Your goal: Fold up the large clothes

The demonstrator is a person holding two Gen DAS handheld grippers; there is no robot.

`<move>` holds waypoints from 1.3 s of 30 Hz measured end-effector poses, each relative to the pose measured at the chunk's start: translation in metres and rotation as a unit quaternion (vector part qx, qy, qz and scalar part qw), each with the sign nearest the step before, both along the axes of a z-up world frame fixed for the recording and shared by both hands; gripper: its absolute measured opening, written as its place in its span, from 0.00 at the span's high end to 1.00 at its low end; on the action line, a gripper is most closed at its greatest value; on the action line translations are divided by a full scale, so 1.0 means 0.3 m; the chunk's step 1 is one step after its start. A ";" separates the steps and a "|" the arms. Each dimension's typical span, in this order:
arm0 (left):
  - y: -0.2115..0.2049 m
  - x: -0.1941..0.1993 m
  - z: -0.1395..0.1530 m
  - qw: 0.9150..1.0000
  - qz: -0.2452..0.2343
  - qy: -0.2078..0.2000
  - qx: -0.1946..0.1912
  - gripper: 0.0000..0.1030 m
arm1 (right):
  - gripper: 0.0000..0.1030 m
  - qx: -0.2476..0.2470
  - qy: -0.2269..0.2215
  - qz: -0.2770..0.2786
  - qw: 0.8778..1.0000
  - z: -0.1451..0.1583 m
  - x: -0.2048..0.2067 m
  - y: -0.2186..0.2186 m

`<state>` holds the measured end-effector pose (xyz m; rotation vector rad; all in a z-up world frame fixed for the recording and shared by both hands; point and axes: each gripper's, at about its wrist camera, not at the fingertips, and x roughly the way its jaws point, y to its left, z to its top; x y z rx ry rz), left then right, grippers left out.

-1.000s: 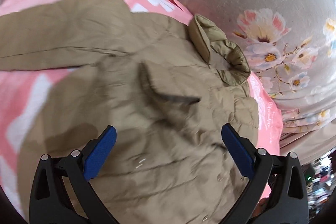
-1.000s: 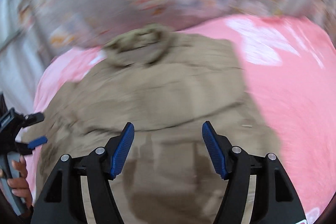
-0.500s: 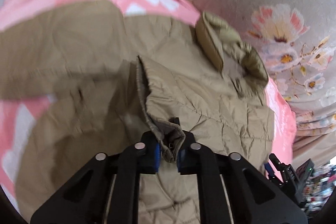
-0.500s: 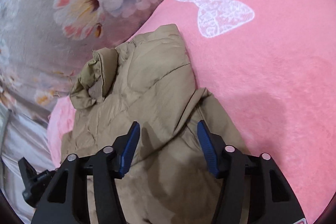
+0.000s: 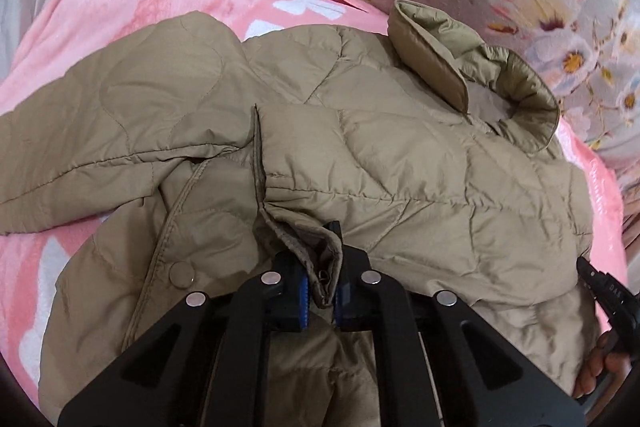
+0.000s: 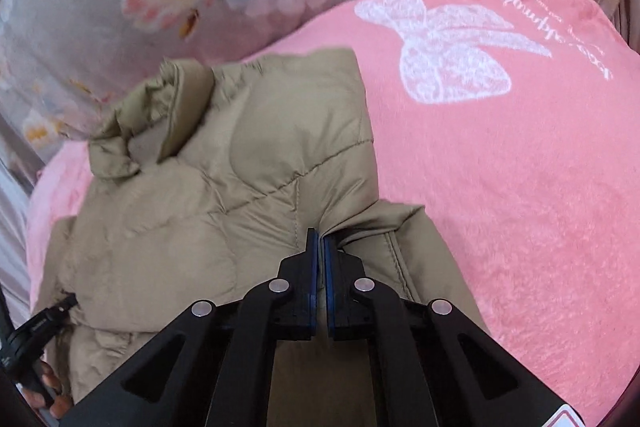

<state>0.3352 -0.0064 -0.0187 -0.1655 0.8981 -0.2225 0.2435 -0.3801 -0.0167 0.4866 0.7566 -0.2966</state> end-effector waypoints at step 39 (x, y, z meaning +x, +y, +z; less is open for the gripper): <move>-0.007 -0.099 -0.018 0.998 0.028 -0.048 0.039 0.55 | 0.91 -0.217 0.040 0.143 0.965 -0.011 0.054 0.595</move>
